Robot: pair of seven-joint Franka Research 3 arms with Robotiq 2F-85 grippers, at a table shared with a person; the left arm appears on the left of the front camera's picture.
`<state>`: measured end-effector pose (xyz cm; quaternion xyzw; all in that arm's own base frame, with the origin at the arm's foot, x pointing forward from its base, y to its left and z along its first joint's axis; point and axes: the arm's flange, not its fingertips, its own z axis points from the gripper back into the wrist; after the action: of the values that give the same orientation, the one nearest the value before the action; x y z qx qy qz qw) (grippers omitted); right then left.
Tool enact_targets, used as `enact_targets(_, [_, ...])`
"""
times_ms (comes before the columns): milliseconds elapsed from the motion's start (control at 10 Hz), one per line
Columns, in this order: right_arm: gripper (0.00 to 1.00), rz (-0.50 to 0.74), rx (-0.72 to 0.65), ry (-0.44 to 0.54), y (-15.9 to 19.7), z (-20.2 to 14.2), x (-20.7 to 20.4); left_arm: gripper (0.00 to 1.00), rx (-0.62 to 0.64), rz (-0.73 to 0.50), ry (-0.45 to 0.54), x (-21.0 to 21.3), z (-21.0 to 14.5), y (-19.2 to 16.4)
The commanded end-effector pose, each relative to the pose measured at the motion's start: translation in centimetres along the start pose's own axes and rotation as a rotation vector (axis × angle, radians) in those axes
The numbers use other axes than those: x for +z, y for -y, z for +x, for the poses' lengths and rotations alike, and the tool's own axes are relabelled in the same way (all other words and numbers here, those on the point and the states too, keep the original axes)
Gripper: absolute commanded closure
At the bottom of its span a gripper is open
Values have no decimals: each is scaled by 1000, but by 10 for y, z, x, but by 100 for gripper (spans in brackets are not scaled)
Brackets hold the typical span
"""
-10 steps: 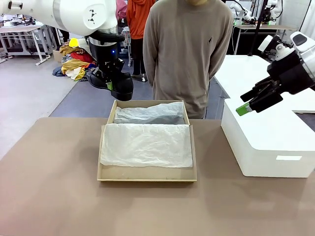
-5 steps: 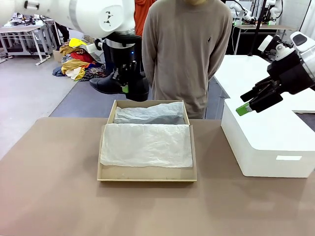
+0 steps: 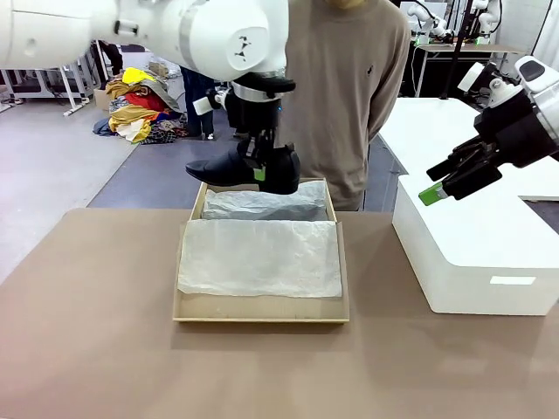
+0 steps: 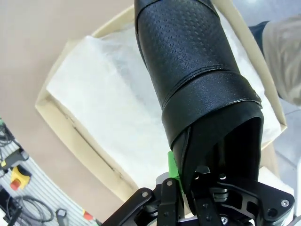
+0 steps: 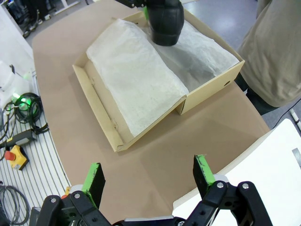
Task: Pack the shoes into the box.
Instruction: Place the other shoe of the Shoes into the Shoes Box.
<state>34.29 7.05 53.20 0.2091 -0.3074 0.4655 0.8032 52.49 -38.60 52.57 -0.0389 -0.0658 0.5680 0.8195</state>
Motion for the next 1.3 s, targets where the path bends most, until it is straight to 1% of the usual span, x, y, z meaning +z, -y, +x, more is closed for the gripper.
enact_targets(0, [0,13,6,17,1,0,0,100,78,46,19,8,-9,15])
enact_targets(100, [0,13,6,17,1,0,0,100,64,56,20,8,-12,15])
enact_targets(200, [0,13,6,17,1,0,0,100,9,20,-1,-4,-7,5])
enact_targets(600, [0,13,6,17,1,0,0,100,9,20,-1,-4,-7,5])
enact_targets(700, [0,13,6,17,1,0,0,100,5,29,-5,-8,-12,10])
enact_targets(800, [0,13,6,17,1,0,0,100,56,1,-13,-6,-18,10])
enact_targets(1100, [0,13,6,17,1,0,0,100,66,-26,13,-12,-33,15])
enact_targets(1200, [0,13,6,17,1,0,0,100,100,-14,29,-16,-37,16])
